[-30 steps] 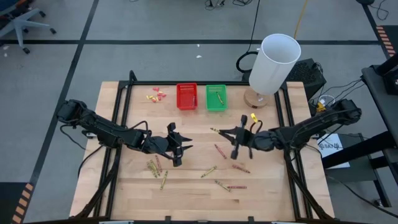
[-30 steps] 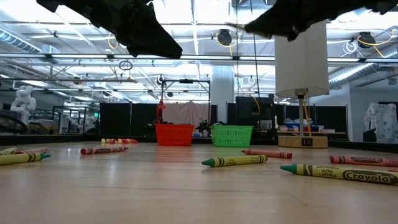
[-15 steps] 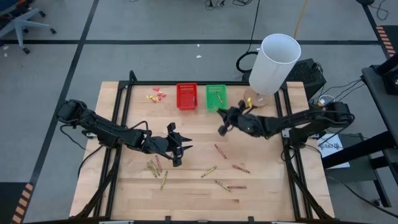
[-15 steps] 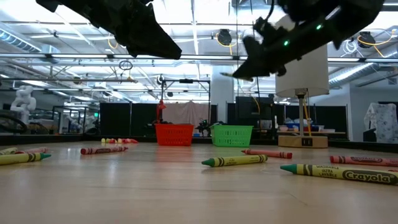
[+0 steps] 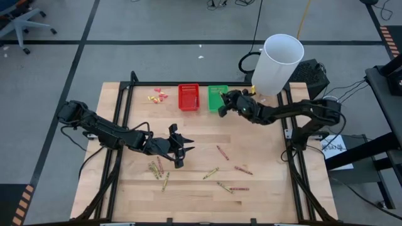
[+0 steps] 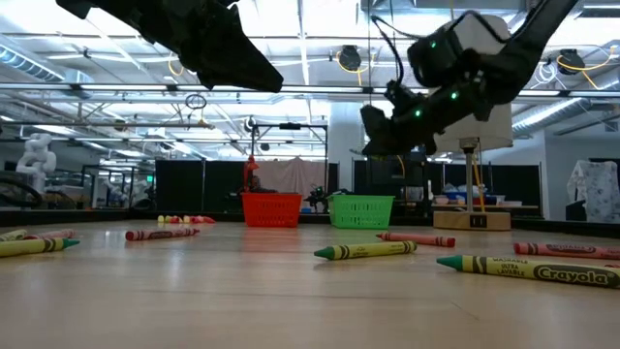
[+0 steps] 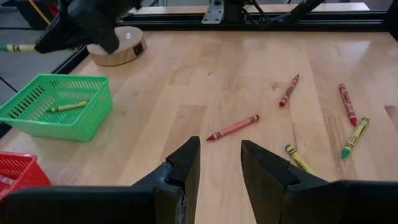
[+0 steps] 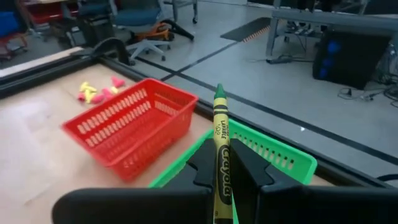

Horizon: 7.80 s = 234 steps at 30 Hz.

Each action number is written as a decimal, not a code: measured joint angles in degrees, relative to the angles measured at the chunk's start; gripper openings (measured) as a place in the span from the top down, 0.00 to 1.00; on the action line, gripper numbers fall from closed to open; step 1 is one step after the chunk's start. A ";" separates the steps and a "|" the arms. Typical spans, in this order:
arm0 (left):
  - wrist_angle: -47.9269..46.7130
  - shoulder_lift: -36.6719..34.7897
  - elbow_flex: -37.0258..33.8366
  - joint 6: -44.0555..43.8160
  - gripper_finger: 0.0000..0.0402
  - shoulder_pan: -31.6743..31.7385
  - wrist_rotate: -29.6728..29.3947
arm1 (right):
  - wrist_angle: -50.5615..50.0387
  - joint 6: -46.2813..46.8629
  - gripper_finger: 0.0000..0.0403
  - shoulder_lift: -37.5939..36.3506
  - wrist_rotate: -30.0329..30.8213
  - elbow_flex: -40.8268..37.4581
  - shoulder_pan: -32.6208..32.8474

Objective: Sort crayons
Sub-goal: Put the green crayon into the green bin, then put the red crayon into the red bin

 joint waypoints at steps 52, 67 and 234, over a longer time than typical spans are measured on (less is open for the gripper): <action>-2.22 0.00 0.00 -1.56 0.71 -0.16 0.48 | 0.21 1.74 0.82 12.02 0.14 4.90 -3.59; -24.47 -0.02 0.00 -25.07 0.71 -0.42 0.38 | -19.81 -11.08 0.82 -4.73 -2.94 4.90 13.53; -13.38 4.24 0.02 -20.75 0.98 -2.89 -1.65 | -19.41 -8.91 0.82 -0.75 -1.63 4.85 39.30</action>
